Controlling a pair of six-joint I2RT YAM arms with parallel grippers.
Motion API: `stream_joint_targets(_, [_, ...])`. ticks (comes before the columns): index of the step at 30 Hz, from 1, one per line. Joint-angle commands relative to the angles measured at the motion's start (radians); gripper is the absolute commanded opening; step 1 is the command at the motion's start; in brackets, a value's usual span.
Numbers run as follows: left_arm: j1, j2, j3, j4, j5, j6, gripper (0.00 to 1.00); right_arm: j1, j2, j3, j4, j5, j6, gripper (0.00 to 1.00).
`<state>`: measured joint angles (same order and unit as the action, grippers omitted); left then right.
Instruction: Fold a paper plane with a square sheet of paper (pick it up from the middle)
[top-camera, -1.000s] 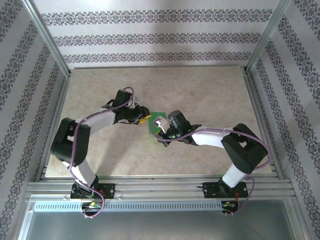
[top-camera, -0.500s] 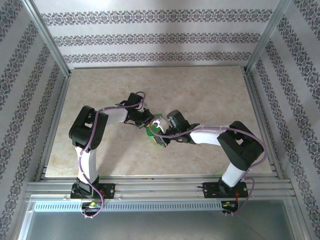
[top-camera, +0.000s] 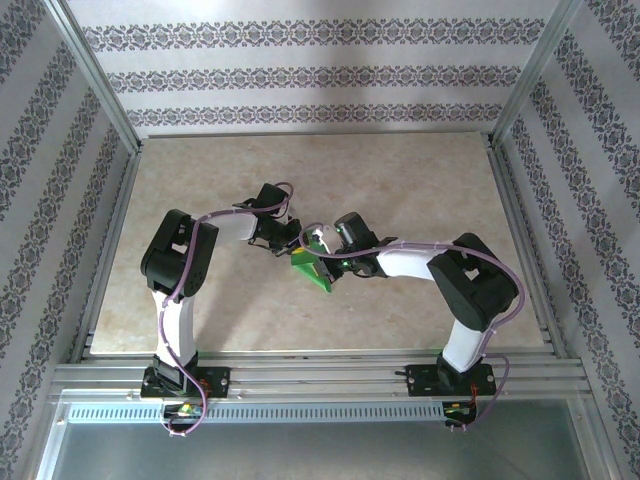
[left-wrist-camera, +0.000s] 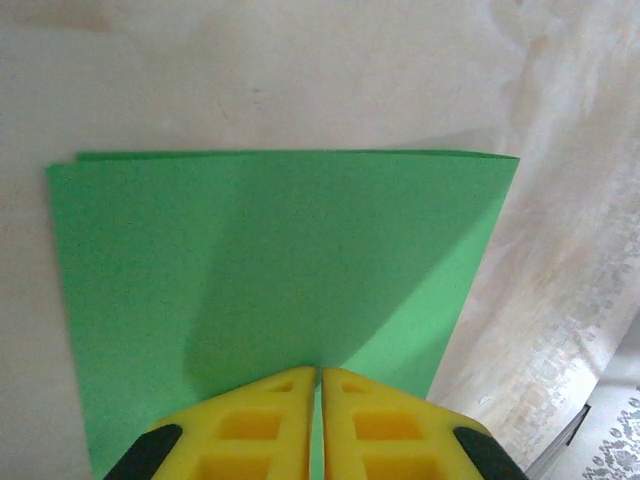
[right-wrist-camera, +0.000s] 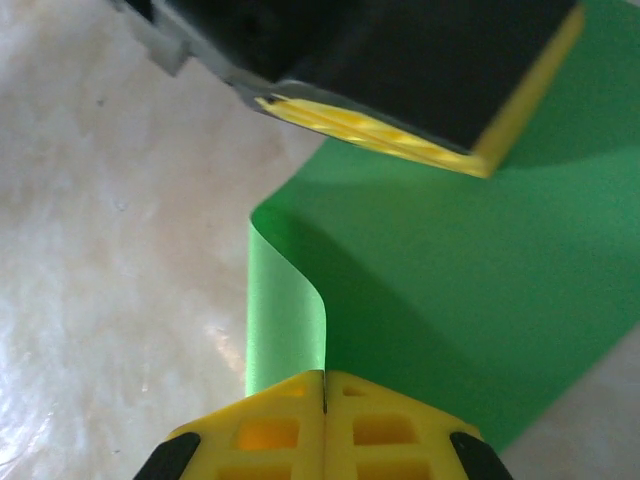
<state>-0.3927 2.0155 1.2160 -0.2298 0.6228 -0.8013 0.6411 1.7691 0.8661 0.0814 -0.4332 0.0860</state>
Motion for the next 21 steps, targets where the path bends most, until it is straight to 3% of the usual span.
stream_joint_targets(1, [-0.008,0.037,0.003,-0.082,-0.03,0.03,0.13,-0.009,0.02,0.027,-0.032,0.037,0.024,0.04])
stream_joint_targets(21, [-0.009,0.043,-0.004,-0.066,-0.024,0.016,0.12,-0.015,0.026,0.03,-0.038,0.055,0.045,0.05])
